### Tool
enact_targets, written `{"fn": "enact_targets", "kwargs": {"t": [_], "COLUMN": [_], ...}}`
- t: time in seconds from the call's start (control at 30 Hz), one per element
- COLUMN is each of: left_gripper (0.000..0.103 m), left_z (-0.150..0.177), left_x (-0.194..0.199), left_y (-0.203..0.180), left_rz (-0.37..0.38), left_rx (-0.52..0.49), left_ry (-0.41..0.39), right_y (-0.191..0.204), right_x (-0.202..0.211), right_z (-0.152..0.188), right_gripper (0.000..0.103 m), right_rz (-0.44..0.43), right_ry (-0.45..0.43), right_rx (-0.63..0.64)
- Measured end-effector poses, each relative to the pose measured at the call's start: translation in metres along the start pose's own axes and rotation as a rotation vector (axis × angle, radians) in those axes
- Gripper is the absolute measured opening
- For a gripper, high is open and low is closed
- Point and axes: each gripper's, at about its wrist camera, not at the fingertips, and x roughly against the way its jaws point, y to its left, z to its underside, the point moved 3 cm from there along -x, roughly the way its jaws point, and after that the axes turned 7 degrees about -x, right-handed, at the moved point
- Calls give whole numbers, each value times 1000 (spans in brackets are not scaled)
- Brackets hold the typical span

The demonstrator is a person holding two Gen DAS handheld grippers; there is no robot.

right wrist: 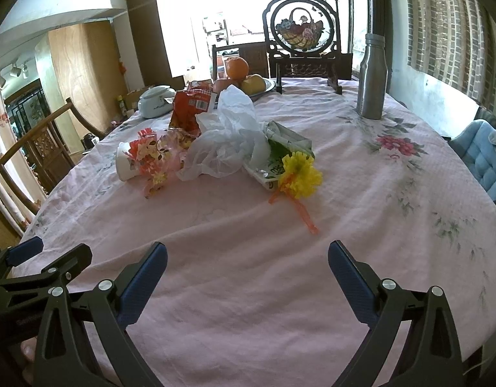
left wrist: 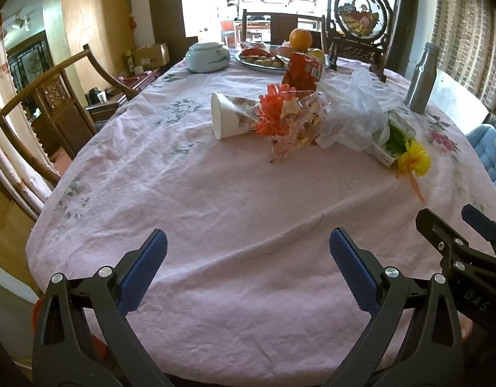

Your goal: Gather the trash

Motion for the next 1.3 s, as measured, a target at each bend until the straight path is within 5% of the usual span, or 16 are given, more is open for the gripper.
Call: {"fn": "enact_targets", "kwargs": {"t": [1.3], "left_gripper": [97], "left_z": [3], "left_x": [0], "left_y": [-5], "left_rz": [0], "left_rx": [-9], "left_ry": [6], "right_y": [-2], "right_x": [-5], "right_z": [5], "right_gripper": [98], "right_rz": [0], "right_ry": [13], "right_rx": [-10]}}
